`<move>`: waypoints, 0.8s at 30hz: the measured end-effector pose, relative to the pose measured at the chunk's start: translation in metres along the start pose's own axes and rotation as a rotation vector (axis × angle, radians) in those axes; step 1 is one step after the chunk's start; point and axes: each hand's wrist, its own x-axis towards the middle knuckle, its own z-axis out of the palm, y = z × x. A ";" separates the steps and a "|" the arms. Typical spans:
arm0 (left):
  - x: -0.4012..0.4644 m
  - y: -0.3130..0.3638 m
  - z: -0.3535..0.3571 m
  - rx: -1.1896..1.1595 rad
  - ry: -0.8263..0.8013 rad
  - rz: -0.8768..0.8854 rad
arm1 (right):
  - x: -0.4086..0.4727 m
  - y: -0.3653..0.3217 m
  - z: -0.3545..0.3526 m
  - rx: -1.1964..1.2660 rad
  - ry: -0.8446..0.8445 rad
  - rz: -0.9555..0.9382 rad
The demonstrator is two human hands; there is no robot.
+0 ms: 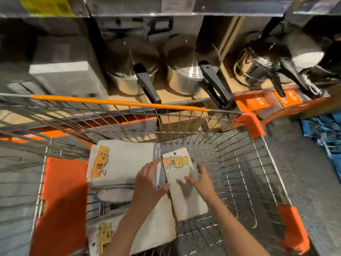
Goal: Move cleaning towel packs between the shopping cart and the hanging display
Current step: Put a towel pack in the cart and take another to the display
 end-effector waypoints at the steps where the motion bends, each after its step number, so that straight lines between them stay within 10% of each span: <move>1: 0.006 -0.009 0.004 0.008 0.007 0.015 | 0.014 0.007 0.005 0.009 -0.011 0.021; 16: 0.013 -0.051 0.018 -0.042 0.102 -0.088 | 0.119 0.056 0.044 -0.312 -0.018 0.171; 24: 0.000 -0.051 0.024 -0.037 0.146 -0.144 | 0.098 0.050 0.040 0.040 -0.083 0.119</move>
